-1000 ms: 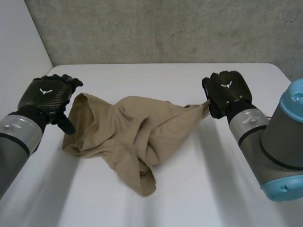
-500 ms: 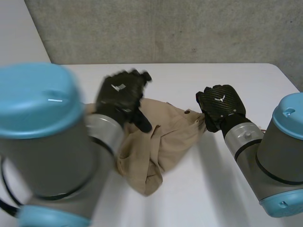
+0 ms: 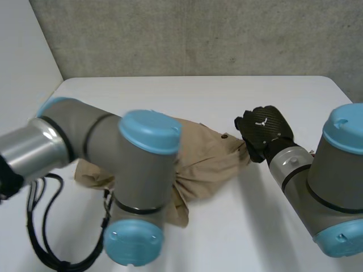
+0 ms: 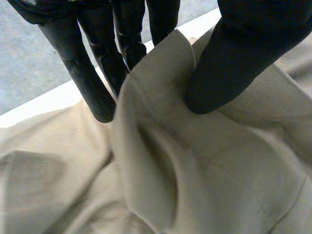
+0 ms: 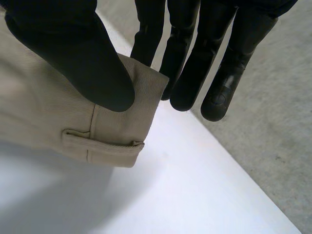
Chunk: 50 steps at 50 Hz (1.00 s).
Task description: Fold the shorts.
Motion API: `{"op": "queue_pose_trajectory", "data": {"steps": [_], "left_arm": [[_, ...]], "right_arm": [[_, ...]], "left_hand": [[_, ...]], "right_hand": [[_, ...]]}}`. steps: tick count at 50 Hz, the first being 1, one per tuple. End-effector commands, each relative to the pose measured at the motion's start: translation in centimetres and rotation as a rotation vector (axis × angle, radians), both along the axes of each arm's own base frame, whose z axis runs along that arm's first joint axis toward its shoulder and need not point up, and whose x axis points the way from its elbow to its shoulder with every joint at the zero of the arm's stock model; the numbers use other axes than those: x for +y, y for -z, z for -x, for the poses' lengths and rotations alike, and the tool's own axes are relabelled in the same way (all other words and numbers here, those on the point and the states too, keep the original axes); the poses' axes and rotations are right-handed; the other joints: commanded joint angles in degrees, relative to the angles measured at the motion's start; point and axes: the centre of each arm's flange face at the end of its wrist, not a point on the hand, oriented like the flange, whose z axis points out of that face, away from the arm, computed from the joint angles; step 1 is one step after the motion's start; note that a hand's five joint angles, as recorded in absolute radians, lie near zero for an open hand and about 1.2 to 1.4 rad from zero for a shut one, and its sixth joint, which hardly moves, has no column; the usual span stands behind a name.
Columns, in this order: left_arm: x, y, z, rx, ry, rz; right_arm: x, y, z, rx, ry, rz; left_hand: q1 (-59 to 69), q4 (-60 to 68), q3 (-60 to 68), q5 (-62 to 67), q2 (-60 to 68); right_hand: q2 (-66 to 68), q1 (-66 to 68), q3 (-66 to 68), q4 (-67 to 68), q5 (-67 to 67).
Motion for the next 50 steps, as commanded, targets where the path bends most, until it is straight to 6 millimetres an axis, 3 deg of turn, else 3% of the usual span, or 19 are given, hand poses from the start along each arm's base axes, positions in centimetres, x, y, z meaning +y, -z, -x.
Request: {"op": "queue_pose_trajectory", "data": {"steps": [1,4,7,11,12,13,17,20,23,27,31,32,35,36,39,40,43,48,50], "left_arm": [[-3.2,-3.3,-2.2,0.038,0.017,0.043],[-5.8,-5.2,-2.3,0.077,0.054,0.109],[-7.9,-7.5,-2.2,0.110,0.089,0.199],[-10.7,-13.7,-1.7,0.197,0.149,0.449],[-11.5,-16.8,-1.5,0.248,0.162,0.574],[-11.8,-18.4,-1.6,0.276,0.161,0.638],[-12.7,-24.0,-2.3,0.381,0.153,0.896],[-12.1,-27.0,-3.0,0.435,0.164,1.026],[-11.2,-27.9,-3.3,0.464,0.189,1.045],[-11.3,-24.6,-3.8,0.489,0.247,0.910],[-12.0,-19.6,-4.9,0.483,0.282,0.743],[-11.9,-17.2,-4.9,0.468,0.305,0.673],[-11.3,-13.2,-4.8,0.435,0.340,0.558],[-10.9,-10.6,-5.0,0.413,0.356,0.486],[-9.9,-6.4,-5.5,0.377,0.366,0.382],[-9.8,-5.6,-5.8,0.367,0.361,0.364],[-9.2,-2.8,-7.0,0.326,0.341,0.311],[-7.7,0.2,-7.8,0.240,0.342,0.246],[-6.9,0.8,-8.1,0.188,0.353,0.240]], "right_arm": [[-1.8,-0.7,-1.0,0.124,-0.022,0.042],[-3.2,-2.5,-1.8,0.079,-0.014,0.105],[-5.6,-5.9,-3.0,-0.046,0.007,0.217],[-8.0,-12.2,-3.9,-0.293,0.043,0.410],[-8.3,-13.5,-3.9,-0.342,0.049,0.455],[-8.6,-16.2,-3.9,-0.433,0.063,0.551],[-8.6,-21.1,-3.4,-0.592,0.094,0.755],[-8.0,-23.1,-3.0,-0.648,0.103,0.834],[-7.3,-23.8,-2.6,-0.656,0.102,0.851],[-7.4,-21.0,-2.5,-0.586,0.106,0.750],[-7.2,-16.9,-2.3,-0.491,0.092,0.608],[-6.9,-14.8,-2.4,-0.441,0.076,0.540],[-6.4,-11.5,-2.3,-0.366,0.054,0.417],[-5.9,-9.2,-2.0,-0.317,0.046,0.333],[-5.2,-6.1,-1.3,-0.249,0.043,0.215],[-4.5,-4.0,-0.9,-0.207,0.036,0.135],[-3.3,-0.8,-0.2,-0.156,0.036,0.033],[-1.9,1.4,0.2,-0.124,0.013,-0.038],[-1.5,1.8,0.3,-0.117,0.008,-0.054]], "left_hand": [[14.8,11.9,12.9,15.0,11.7],[14.8,11.9,12.9,15.0,11.7],[14.8,11.9,12.9,15.0,11.7],[14.8,11.9,12.9,15.0,11.7],[14.8,11.9,12.9,15.0,11.7],[14.8,11.9,12.9,15.0,11.7],[14.8,11.9,12.9,15.0,11.7],[14.8,11.9,12.9,15.0,11.7],[14.8,11.9,12.9,15.0,11.7],[14.8,11.9,12.9,15.0,11.7],[14.8,11.9,12.9,15.0,11.7],[14.8,11.9,12.9,15.0,11.7],[14.8,11.9,12.9,15.0,11.7],[14.8,11.9,12.9,15.0,11.7],[14.8,11.9,12.9,15.0,11.7],[14.8,11.9,12.9,15.0,11.7],[14.8,11.9,12.9,15.0,11.7],[13.5,10.6,11.5,13.7,10.4],[2.3,-0.6,0.3,2.5,-0.8]], "right_hand": [[12.3,24.5,12.4,11.7,13.9],[12.3,24.5,12.4,11.7,13.9],[12.3,24.5,12.4,11.7,13.9],[12.3,24.5,12.4,11.7,13.9],[12.3,24.5,12.4,11.7,13.9],[12.3,24.5,12.4,11.7,13.9],[12.3,24.5,12.4,11.7,13.9],[12.3,24.5,12.4,11.7,13.9],[12.3,24.5,12.4,11.7,13.9],[12.3,24.5,12.4,11.7,13.9],[12.3,24.5,12.4,11.7,13.9],[12.3,24.5,12.4,11.7,13.9],[12.3,24.5,12.4,11.7,13.9],[12.3,24.5,12.4,11.7,13.9],[12.3,24.5,12.4,11.7,13.9],[12.3,24.5,12.4,11.7,13.9],[12.3,24.5,12.4,11.7,13.9],[12.3,24.5,12.4,11.7,13.9],[12.3,24.5,12.4,11.7,13.9]]}}
